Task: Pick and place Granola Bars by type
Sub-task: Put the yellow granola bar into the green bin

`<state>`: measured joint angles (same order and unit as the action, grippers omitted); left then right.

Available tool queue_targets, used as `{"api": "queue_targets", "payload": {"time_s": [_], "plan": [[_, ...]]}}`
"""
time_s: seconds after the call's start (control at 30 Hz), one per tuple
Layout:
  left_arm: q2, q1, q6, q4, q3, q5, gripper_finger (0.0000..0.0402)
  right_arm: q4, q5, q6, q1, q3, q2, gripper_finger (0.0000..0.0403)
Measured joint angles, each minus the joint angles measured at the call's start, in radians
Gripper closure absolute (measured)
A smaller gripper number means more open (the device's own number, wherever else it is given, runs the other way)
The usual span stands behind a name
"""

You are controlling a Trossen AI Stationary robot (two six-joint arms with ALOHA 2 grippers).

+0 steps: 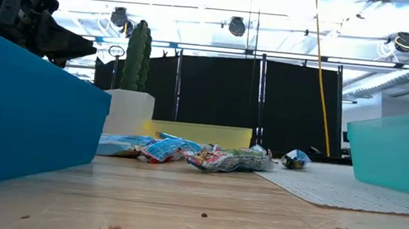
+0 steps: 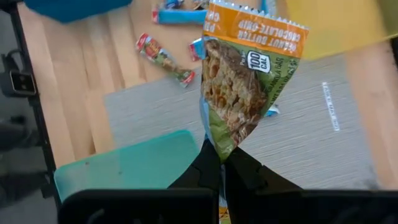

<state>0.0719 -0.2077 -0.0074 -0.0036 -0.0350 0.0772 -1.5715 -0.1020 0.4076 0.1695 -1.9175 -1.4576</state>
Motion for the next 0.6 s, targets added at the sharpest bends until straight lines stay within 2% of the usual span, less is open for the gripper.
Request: {"api": "queue_targets", "payload": {"time_s": [0.33, 0.6], "plan": [[0.0, 0.0, 0.0, 0.0, 0.0, 0.0, 0.0277, 0.001, -0.001, -0.02, 0.138, 0.0, -0.078, 0.0403], [0.0, 0.0, 0.0, 0.0, 0.0, 0.0, 0.0277, 0.001, -0.005, 0.024, 0.214, 0.033, -0.076, 0.0403]]}}
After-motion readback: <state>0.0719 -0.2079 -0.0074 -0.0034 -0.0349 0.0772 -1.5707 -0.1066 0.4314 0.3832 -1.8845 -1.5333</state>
